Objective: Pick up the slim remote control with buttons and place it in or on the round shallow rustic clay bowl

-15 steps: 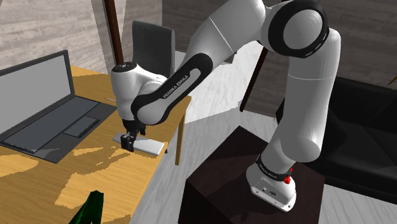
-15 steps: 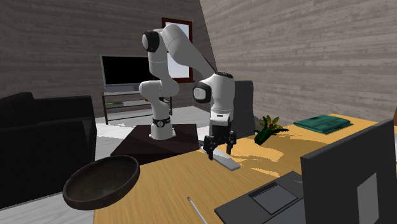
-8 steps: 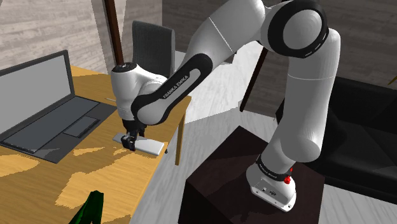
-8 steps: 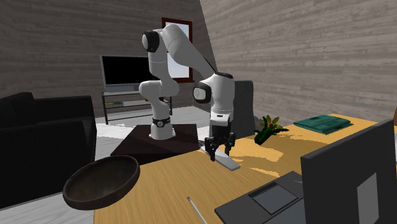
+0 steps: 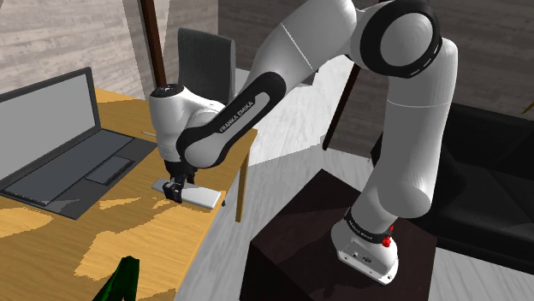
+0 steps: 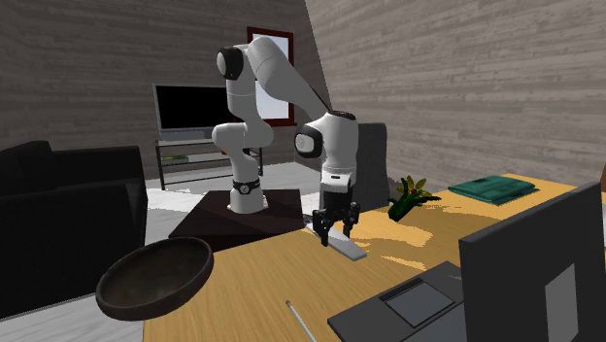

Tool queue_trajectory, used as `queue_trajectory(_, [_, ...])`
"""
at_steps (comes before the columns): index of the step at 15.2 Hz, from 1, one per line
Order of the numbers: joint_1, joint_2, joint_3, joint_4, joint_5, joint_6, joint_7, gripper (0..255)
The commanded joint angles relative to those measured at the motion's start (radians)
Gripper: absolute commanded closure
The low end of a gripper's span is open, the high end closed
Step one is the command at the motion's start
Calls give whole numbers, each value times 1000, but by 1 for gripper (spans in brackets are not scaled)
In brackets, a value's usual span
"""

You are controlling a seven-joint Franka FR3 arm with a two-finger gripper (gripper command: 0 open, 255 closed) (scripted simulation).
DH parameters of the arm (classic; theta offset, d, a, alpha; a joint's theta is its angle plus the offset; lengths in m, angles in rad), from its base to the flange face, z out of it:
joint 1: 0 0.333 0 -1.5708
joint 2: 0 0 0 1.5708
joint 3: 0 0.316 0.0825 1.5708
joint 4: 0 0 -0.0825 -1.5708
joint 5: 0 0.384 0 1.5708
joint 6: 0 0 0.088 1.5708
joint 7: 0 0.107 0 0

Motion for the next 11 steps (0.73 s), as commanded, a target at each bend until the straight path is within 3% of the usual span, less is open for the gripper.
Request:
queue_trajectory(1, [0,0,0,0,0,0,0,255])
queue_trajectory(11, [-21,-95,28,24,61,-109,-41,255])
